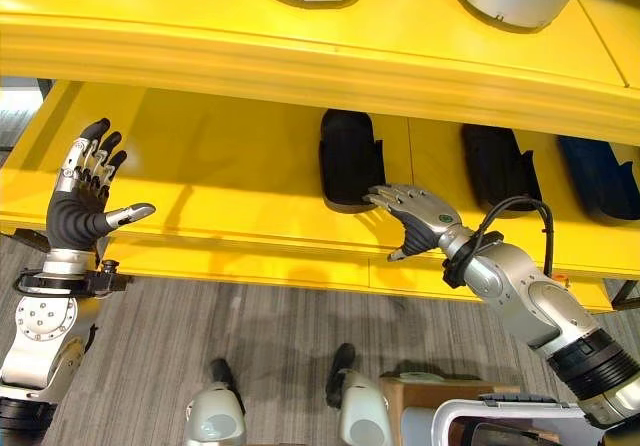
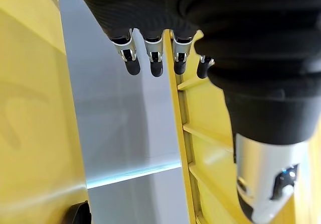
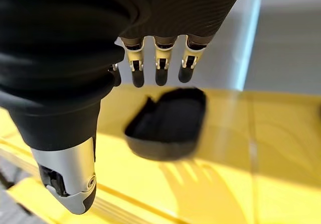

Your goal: Move parts from the plastic box to the shelf.

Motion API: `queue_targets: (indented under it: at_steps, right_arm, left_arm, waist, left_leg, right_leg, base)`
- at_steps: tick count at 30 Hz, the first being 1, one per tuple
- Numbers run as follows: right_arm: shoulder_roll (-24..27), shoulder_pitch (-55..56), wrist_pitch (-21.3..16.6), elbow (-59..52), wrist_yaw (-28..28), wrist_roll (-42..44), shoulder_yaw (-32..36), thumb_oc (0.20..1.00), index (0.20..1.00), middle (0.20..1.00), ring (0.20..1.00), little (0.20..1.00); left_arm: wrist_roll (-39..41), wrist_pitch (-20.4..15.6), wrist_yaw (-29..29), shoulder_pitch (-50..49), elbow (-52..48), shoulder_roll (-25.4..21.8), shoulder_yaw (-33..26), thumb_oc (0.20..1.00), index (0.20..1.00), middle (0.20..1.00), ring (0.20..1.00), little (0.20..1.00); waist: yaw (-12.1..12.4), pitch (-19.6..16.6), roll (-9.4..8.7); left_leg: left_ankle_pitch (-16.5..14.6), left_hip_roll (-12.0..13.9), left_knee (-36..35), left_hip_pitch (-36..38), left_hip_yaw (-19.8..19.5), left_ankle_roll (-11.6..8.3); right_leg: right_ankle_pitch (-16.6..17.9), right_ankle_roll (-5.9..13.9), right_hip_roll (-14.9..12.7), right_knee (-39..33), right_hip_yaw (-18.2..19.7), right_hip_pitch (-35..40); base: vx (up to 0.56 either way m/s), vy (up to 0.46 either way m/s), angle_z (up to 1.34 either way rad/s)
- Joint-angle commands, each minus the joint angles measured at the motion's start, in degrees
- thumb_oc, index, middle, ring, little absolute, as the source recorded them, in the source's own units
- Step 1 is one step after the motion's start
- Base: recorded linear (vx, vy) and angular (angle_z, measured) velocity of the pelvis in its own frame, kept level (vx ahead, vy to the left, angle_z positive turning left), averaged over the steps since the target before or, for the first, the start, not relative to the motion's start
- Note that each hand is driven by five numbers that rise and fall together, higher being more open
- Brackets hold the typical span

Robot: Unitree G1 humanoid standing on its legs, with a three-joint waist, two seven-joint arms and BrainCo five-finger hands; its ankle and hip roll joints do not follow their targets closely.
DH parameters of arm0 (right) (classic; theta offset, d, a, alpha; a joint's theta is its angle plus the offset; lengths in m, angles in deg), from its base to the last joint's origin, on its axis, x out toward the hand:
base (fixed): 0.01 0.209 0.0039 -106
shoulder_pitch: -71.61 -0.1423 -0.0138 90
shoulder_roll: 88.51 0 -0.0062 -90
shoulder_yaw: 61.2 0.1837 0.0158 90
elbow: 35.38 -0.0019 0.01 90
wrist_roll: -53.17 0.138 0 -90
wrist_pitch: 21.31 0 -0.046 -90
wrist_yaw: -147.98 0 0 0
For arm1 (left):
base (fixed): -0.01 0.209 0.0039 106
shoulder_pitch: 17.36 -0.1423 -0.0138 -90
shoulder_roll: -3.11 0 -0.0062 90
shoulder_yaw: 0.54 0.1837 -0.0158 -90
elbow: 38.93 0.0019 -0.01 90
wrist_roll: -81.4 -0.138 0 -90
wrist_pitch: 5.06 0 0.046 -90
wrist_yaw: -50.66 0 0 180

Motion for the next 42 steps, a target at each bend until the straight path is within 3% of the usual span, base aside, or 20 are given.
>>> queue_targets:
  at_steps: [1, 4, 6, 8, 9, 10, 11, 14, 17, 19, 20, 24, 25, 26, 28, 29, 33, 39, 42]
  right_arm:
    - [-3.59, -1.83, 5.88, -1.16, -12.39, -0.97, 2.25, 1.000, 1.000, 1.000, 1.000, 1.000]
    - [-7.46, 0.26, 2.35, 0.30, -22.81, -1.79, 7.05, 1.000, 1.000, 1.000, 1.000, 1.000]
    - [-8.86, 1.00, 1.20, 0.21, -25.08, -2.55, 8.86, 1.000, 1.000, 1.000, 1.000, 1.000]
    - [-13.56, 3.23, -7.51, -1.53, -36.89, -6.01, 14.47, 1.000, 1.000, 1.000, 1.000, 1.000]
    - [-13.96, 3.49, -8.77, -1.86, -38.47, -6.75, 15.04, 1.000, 1.000, 1.000, 1.000, 1.000]
    - [-14.96, 3.88, -12.48, -2.80, -41.02, -9.23, 16.48, 1.000, 1.000, 1.000, 1.000, 1.000]
    - [-15.70, 4.53, -15.20, -3.89, -41.36, -10.31, 17.66, 1.000, 1.000, 1.000, 1.000, 1.000]
    - [-16.29, 7.21, -17.00, -7.72, -36.47, -9.64, 19.25, 1.000, 1.000, 1.000, 1.000, 1.000]
    - [-15.08, 8.66, -13.91, -8.05, -28.63, -8.63, 17.98, 1.000, 1.000, 1.000, 1.000, 1.000]
    - [-12.50, 9.35, -7.05, -5.77, -20.73, -7.70, 15.37, 1.000, 1.000, 1.000, 1.000, 1.000]
    - [-12.16, 9.36, -6.41, -5.43, -20.21, -7.50, 14.95, 1.000, 1.000, 1.000, 1.000, 1.000]
    - [-8.97, 8.90, -1.34, 0.15, -9.38, -1.05, 9.32, 1.000, 1.000, 1.000, 1.000, 1.000]
    - [-8.59, 8.10, 2.99, 1.76, -6.54, 1.05, 7.05, 1.000, 1.000, 1.000, 1.000, 1.000]
    - [-8.62, 7.77, 4.14, 2.09, -5.94, 1.08, 6.49, 1.000, 1.000, 1.000, 1.000, 1.000]
    - [-8.80, 7.38, 4.11, 4.83, -6.50, 2.25, 4.19, 1.000, 1.000, 1.000, 1.000, 1.000]
    - [-9.87, 7.07, 8.72, 6.54, -6.82, 1.65, 2.61, 1.000, 1.000, 1.000, 1.000, 1.000]
    - [-12.49, 5.95, 13.92, 9.38, -9.35, 1.14, 2.40, 1.000, 1.000, 1.000, 1.000, 1.000]
    - [-13.46, 5.86, 14.54, 7.28, -5.29, -1.64, 3.90, 1.000, 1.000, 1.000, 1.000, 1.000]
    - [-13.18, 6.83, 13.71, 4.93, -2.64, -4.25, 4.35, 1.000, 1.000, 1.000, 1.000, 1.000]
  left_arm:
    - [-0.44, -0.94, -0.17, 1.12, -0.40, -2.94, 0.70, 1.000, 1.000, 1.000, 1.000, 1.000]
    - [-0.35, -0.98, -0.99, 0.53, -0.12, -1.48, 0.40, 1.000, 1.000, 1.000, 1.000, 1.000]
    - [-0.71, -0.93, -1.50, 0.49, -0.06, -0.79, 0.51, 1.000, 1.000, 1.000, 1.000, 1.000]
    - [-1.46, -0.65, -2.90, 0.05, -0.59, 2.06, 0.36, 1.000, 1.000, 1.000, 1.000, 1.000]
    - [-1.44, -0.62, -3.02, -0.09, -0.68, 2.26, 0.34, 1.000, 1.000, 1.000, 1.000, 1.000]
    - [-1.21, -0.36, -3.25, -0.43, -0.91, 2.74, 0.12, 1.000, 1.000, 1.000, 1.000, 1.000]
    - [-0.80, -0.02, -3.41, -0.73, -1.02, 3.03, -0.12, 1.000, 1.000, 1.000, 1.000, 1.000]
    - [-0.10, 0.52, -3.01, -1.65, -0.72, 3.82, -0.56, 1.000, 1.000, 1.000, 1.000, 1.000]
    - [0.40, 0.43, -1.55, -2.88, -0.63, 4.14, -1.05, 1.000, 1.000, 1.000, 1.000, 1.000]
    - [1.09, -0.79, -0.65, -3.69, -0.26, 3.35, -1.36, 1.000, 1.000, 1.000, 1.000, 1.000]
    - [1.21, -0.97, -0.53, -3.77, -0.20, 3.24, -1.43, 1.000, 1.000, 1.000, 1.000, 1.000]
    - [2.50, -2.12, 1.06, -3.99, 0.38, 1.50, -2.12, 1.000, 1.000, 1.000, 1.000, 1.000]
    - [2.39, -2.22, 0.99, -3.48, 0.58, 0.79, -1.64, 1.000, 1.000, 1.000, 1.000, 1.000]
    - [2.31, -2.28, 0.88, -3.33, 0.64, 0.65, -1.65, 1.000, 1.000, 1.000, 1.000, 1.000]
    - [2.17, -2.88, 0.40, -2.64, 0.85, 0.45, -1.29, 1.000, 1.000, 1.000, 1.000, 1.000]
    - [1.11, -3.17, -0.23, -1.77, 1.08, 0.54, -0.91, 1.000, 1.000, 1.000, 1.000, 1.000]
    - [-1.87, -1.26, -0.76, 0.25, 1.23, 0.32, 0.22, 1.000, 1.000, 1.000, 1.000, 1.000]
    - [-1.96, 1.32, 0.55, 0.78, 0.77, 1.08, 0.36, 1.000, 1.000, 1.000, 1.000, 1.000]
    - [-0.76, 2.26, 1.11, 0.35, 0.05, 1.39, 0.08, 1.000, 1.000, 1.000, 1.000, 1.000]
  waist:
    - [-0.63, -0.28, -0.37]
    - [-1.30, 0.00, 0.50]
    - [-1.48, 0.11, 0.83]
    - [-1.96, 0.25, 2.49]
    - [-1.94, 0.20, 2.67]
    - [-1.97, 0.03, 3.13]
    - [-2.03, -0.19, 3.43]
    - [-2.22, -0.69, 3.84]
    - [-2.16, -0.90, 3.84]
    - [-2.02, -0.69, 3.58]
    - [-2.02, -0.65, 3.53]
    - [-1.42, 0.30, 2.54]
    - [-1.26, 0.52, 1.93]
    - [-1.27, 0.79, 1.89]
    - [-1.13, 1.21, 1.31]
    - [-1.20, 1.78, 0.77]
    - [-1.76, 2.68, 0.22]
    - [-2.64, 3.69, 0.63]
    - [-2.67, 3.62, 0.56]
  left_leg:
    - [1.16, -0.18, 0.70, -3.82, 0.30, 0.82]
    - [0.95, -0.37, 0.73, -3.98, 0.47, 1.06]
    - [0.80, -0.48, 0.82, -4.12, 0.42, 1.15]
    - [0.29, -1.08, 1.00, -4.49, 0.02, 1.54]
    - [0.21, -1.11, 1.05, -4.51, 0.00, 1.58]
    - [0.01, -1.24, 1.09, -4.44, -0.05, 1.67]
    - [-0.21, -1.37, 1.09, -4.33, -0.08, 1.76]
    - [-0.91, -1.58, 1.69, -4.35, -0.17, 1.93]
    - [-1.47, -1.72, 2.20, -4.42, -0.11, 1.98]
    - [-1.60, -1.79, 2.40, -4.47, 0.04, 2.03]
    - [-1.60, -1.78, 2.42, -4.47, 0.07, 2.04]
    - [-1.21, -1.70, 2.48, -5.00, 0.16, 1.97]
    - [-2.19, -1.91, 2.68, -4.72, -0.52, 1.18]
    - [-1.14, -1.55, 2.55, -5.15, 0.25, 1.76]
    - [-1.92, -1.85, 2.58, -4.86, -0.52, 1.13]
    - [-1.73, -1.61, 2.70, -5.32, -0.34, 1.02]
    - [-1.64, -1.56, 2.60, -5.92, -0.15, 0.93]
    - [-0.74, -1.57, 2.90, -7.23, 0.32, 1.60]
    - [-2.21, -2.17, 3.36, -6.99, -0.40, 1.08]
  right_leg:
    - [-9.31, 4.31, 0.41, 2.62, 1.56, 4.76]
    - [-9.40, 4.52, 0.32, 2.90, 2.05, 4.25]
    - [-9.52, 4.61, 0.28, 3.15, 2.27, 3.96]
    - [-9.93, 4.84, 0.07, 3.43, 2.90, 3.79]
    - [-9.99, 4.87, 0.03, 3.47, 2.91, 3.82]
    - [-10.14, 4.94, -0.06, 3.54, 2.95, 3.93]
    - [-10.26, 5.04, -0.18, 3.64, 2.98, 3.97]
    - [-10.60, 5.09, -0.42, 3.87, 3.19, 4.22]
    - [-10.91, 4.93, -0.49, 3.71, 3.26, 4.47]
    - [-11.01, 4.81, -0.60, 3.59, 3.17, 4.59]
    - [-11.01, 4.80, -0.62, 3.58, 3.14, 4.60]
    - [-10.90, 4.67, -0.54, 3.65, 2.64, 4.12]
    - [-11.76, 5.06, -0.71, 3.84, 2.79, 4.41]
    - [-10.93, 4.57, -0.53, 3.69, 2.33, 3.94]
    - [-11.68, 4.91, -0.57, 3.77, 2.55, 4.34]
    - [-11.53, 4.80, -0.41, 3.93, 2.47, 3.80]
    - [-11.08, 4.69, 0.14, 3.90, 2.89, 2.56]
    - [-10.03, 4.06, 0.79, 3.72, 3.98, 0.92]
    - [-10.86, 4.49, 0.79, 3.68, 4.64, 1.22]
  base:
    - [-0.06, 0.059, 0.01]
    - [-0.06, 0.081, 0.00]
    - [-0.05, 0.092, -0.02]
    - [-0.04, 0.152, -0.03]
    - [0.00, 0.106, -0.06]
    - [0.02, 0.073, -0.07]
    - [0.03, 0.072, -0.09]
    - [0.05, 0.049, -0.08]
    - [0.01, 0.004, -0.06]
    - [0.00, -0.007, -0.02]
    - [-0.02, -0.032, -0.01]
    - [-0.03, -0.064, 0.03]
    - [-0.04, -0.093, 0.03]
    - [0.03, -0.072, 0.03]
    - [0.00, -0.063, 0.04]
    - [-0.03, -0.065, 0.03]
    - [-0.06, -0.041, -0.01]
    - [-0.02, 0.018, -0.02]
    - [0.04, 0.000, -0.06]
